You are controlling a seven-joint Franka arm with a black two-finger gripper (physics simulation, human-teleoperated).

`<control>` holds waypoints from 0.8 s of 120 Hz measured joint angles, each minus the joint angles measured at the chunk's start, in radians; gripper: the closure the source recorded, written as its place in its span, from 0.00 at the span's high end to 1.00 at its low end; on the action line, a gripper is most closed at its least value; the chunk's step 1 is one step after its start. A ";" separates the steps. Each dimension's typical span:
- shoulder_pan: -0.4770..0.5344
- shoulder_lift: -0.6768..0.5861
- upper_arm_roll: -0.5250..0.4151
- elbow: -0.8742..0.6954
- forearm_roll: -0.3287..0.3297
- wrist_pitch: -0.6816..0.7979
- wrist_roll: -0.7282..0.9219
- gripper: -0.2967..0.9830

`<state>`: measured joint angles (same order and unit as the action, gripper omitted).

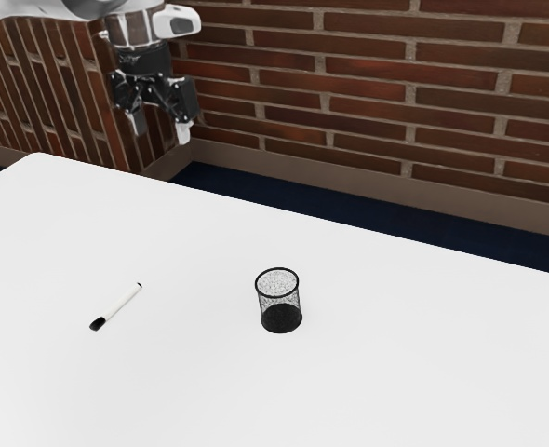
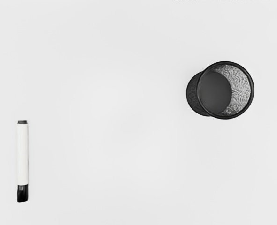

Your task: Put the marker into the pen holder.

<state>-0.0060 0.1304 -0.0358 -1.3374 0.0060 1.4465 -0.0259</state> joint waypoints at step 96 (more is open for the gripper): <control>-0.001 -0.266 0.097 -0.877 0.042 0.419 -0.018 0.77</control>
<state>-0.0068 -0.1352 0.0617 -2.2143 0.0481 1.8655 -0.0437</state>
